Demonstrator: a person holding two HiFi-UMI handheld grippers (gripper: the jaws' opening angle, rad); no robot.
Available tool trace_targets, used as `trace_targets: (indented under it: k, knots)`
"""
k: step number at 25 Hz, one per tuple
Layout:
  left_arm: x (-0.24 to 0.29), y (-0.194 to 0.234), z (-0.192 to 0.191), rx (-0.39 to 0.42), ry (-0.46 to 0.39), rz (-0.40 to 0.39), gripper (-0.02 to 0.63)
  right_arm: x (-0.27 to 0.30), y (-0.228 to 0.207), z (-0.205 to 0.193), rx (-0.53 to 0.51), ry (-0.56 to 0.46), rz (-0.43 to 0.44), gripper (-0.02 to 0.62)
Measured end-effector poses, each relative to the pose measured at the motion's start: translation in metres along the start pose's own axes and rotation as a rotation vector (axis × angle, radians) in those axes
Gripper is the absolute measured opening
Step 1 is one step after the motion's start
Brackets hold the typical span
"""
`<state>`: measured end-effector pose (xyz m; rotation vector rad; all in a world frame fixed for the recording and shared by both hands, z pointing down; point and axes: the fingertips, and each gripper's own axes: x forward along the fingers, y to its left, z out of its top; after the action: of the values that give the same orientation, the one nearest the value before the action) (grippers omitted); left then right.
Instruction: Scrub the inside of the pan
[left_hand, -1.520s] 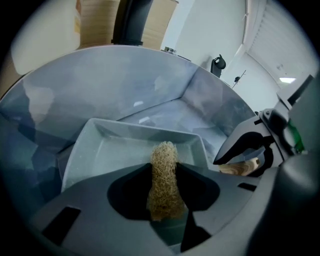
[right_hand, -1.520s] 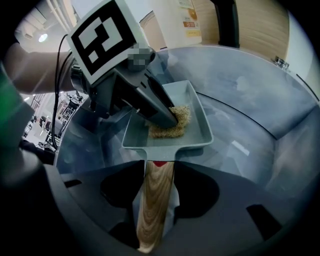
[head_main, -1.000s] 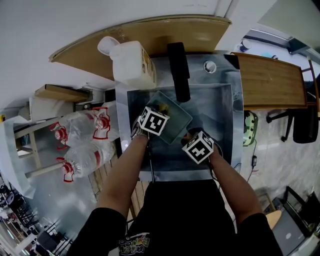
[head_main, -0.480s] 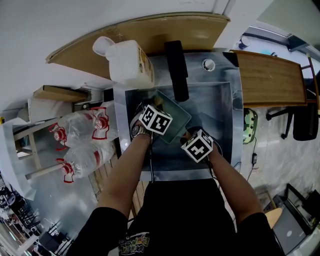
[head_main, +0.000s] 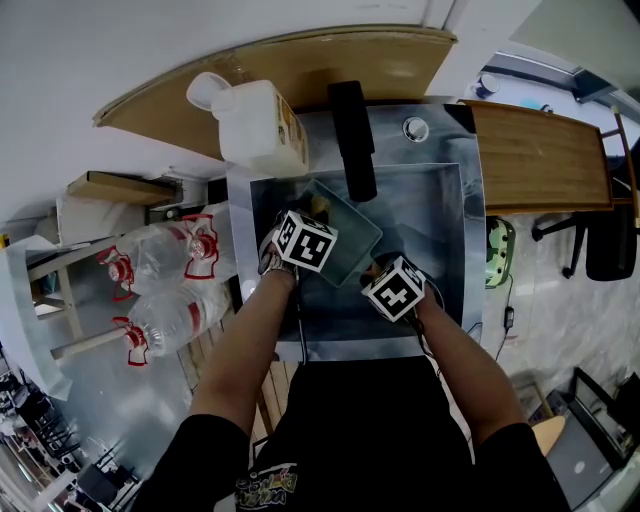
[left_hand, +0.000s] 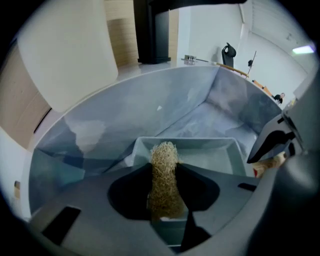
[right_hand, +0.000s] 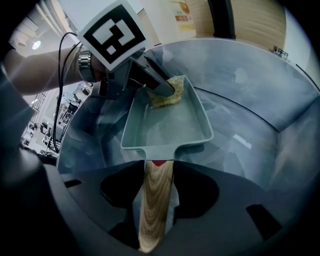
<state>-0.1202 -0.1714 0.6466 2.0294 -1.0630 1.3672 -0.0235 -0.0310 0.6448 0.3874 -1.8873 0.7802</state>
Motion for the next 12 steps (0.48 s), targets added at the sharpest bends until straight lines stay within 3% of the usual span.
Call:
trace_targets:
  k: [6,9,12]
  knots:
    - [-0.015,-0.069,0.019,0.030,-0.052,-0.277,0.144,0.002,-0.001,-0.001,-0.006,0.008,-0.006,0.186]
    - [-0.012,-0.097,0.021,0.069,-0.037,-0.354,0.144,0.001,0.000,0.000,-0.002,0.006,-0.006,0.186]
    - [-0.005,-0.110,0.018,0.076,-0.014,-0.383,0.144,0.000,0.000,0.001,0.006,0.005,-0.004,0.186]
